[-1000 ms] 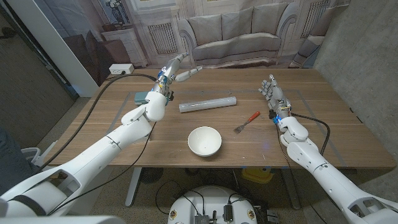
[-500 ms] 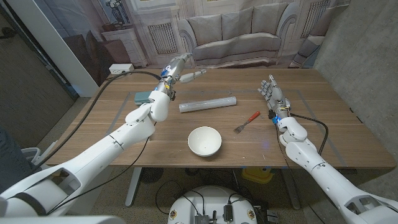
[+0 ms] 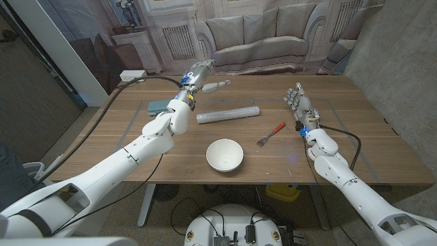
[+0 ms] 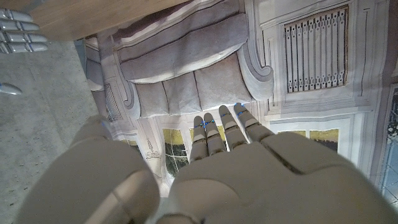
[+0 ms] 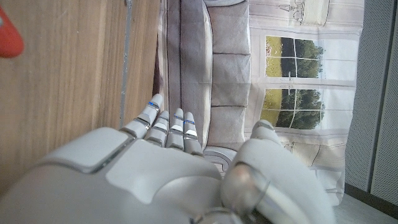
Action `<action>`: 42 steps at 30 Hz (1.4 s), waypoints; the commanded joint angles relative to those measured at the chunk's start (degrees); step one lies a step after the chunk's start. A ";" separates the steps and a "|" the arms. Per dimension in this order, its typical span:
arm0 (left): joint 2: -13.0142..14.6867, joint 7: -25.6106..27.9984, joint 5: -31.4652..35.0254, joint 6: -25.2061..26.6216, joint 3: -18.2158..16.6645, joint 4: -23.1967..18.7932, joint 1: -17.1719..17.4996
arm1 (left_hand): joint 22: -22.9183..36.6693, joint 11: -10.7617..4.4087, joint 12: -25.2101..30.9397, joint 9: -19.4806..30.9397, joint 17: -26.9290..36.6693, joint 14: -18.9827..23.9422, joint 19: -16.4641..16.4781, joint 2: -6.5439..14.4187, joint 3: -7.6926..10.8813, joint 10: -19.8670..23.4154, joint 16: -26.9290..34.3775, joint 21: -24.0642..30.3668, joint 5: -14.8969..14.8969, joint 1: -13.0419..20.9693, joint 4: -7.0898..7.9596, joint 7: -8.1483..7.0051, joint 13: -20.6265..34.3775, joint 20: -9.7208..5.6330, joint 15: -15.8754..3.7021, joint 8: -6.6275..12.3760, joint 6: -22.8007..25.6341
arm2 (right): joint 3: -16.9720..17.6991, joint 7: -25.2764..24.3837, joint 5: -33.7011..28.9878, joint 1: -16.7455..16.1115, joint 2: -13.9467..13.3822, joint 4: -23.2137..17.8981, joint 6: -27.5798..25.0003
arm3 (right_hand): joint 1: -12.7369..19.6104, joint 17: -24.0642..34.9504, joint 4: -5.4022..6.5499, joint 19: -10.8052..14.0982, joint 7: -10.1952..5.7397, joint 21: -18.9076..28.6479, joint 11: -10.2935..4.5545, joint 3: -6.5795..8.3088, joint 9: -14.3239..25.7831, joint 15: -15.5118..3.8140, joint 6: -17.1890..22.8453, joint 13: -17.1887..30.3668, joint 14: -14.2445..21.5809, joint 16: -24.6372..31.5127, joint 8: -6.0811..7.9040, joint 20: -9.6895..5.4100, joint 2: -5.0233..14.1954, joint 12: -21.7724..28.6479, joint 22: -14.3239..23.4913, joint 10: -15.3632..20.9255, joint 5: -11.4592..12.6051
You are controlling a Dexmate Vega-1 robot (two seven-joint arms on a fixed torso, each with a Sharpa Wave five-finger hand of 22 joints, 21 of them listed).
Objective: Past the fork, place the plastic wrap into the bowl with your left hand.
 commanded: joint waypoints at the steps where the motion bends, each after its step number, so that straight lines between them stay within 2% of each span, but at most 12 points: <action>1: 0.11 -5.04 2.70 2.60 1.22 -0.65 -0.83 | 0.09 -0.07 0.07 0.14 0.14 1.06 0.49 -0.03 0.14 1.04 0.35 -0.32 0.57 0.72 -0.34 -0.12 0.30 -3.03 -1.70 0.12 0.88 | 0.48 -0.82 -0.01 -0.90 -0.52 -1.56 -0.13 | 0.26 0.08 -0.29 0.36 0.04 -0.40 0.04 0.01 0.06 0.25 0.38 0.07 0.36 0.05 0.12 -1.06 0.20 -0.03 0.08 0.23 0.02; 15: 0.53 -9.06 4.99 5.12 2.67 -1.60 -1.39 | 0.09 0.19 -0.07 0.15 0.09 1.59 1.65 -0.18 0.06 1.46 0.31 -0.30 0.75 1.78 -0.89 -0.24 0.31 -2.59 -1.58 -0.06 1.16 | 0.48 -2.11 -0.60 -1.36 -0.86 -3.38 -0.52 | 0.32 0.08 -0.41 0.70 -0.10 -0.67 -0.03 -0.03 0.07 0.08 0.77 0.07 0.90 0.16 0.18 -1.02 0.23 0.04 0.10 0.60 -0.07; 21: 0.84 -10.53 6.14 6.16 3.05 -2.36 -1.45 | 0.08 -0.57 -0.01 0.15 0.04 2.54 2.88 -0.57 -0.03 2.29 0.43 -0.20 0.89 3.02 -1.61 -0.57 0.31 -2.29 -1.96 0.03 1.98 | 0.50 -2.41 -1.01 -1.48 -0.94 -3.71 -0.16 | 0.47 0.04 -0.59 1.85 -0.45 -0.64 -0.74 -0.06 0.07 -0.56 1.28 0.06 1.59 0.31 0.28 -1.51 0.25 0.29 0.10 1.46 -0.13; 28: 0.85 -12.75 7.66 8.39 3.68 -3.39 -1.35 | 0.07 -0.67 -0.11 0.16 0.00 2.85 3.54 -1.00 -0.12 2.45 0.38 -0.20 0.97 3.94 -2.20 -0.60 0.31 -2.13 -2.09 -0.05 2.14 | 0.58 -1.85 -0.70 -1.10 -0.95 -3.44 -0.14 | 0.54 0.02 -0.67 1.93 -0.47 -0.79 -0.68 -0.06 0.07 -0.61 1.48 0.06 1.79 0.31 0.30 -1.60 0.26 0.26 0.10 1.54 -0.15; 33: 0.77 -15.16 9.68 10.80 4.58 -4.20 -1.73 | 0.05 -0.34 -0.58 0.17 -0.04 2.61 3.85 -1.66 -0.20 1.81 0.05 -0.45 1.12 5.63 -3.26 -0.48 0.32 -1.80 -1.94 -0.55 1.25 | 0.53 -1.67 -0.72 -0.92 -1.02 -3.32 -0.24 | 0.55 0.03 -0.69 1.88 -0.37 -0.93 -0.64 -0.05 0.07 -0.50 1.44 0.05 1.73 0.25 0.25 -1.56 0.33 0.19 0.10 1.44 -0.16; 42: 0.65 -17.07 11.32 12.62 5.18 -4.64 -1.79 | 0.02 -0.69 -0.77 0.21 -0.05 2.55 4.21 -2.19 -0.01 1.80 -0.16 -0.82 1.36 8.56 -4.92 -0.69 0.37 -1.22 -1.80 -0.95 0.49 | 0.57 -1.66 -0.55 -1.20 -0.97 -3.51 -0.19 | 0.52 0.05 -0.71 1.89 -0.35 -1.20 -0.49 -0.08 0.07 -0.33 1.45 0.05 1.71 0.17 0.18 -1.53 0.43 0.10 0.11 1.39 -0.22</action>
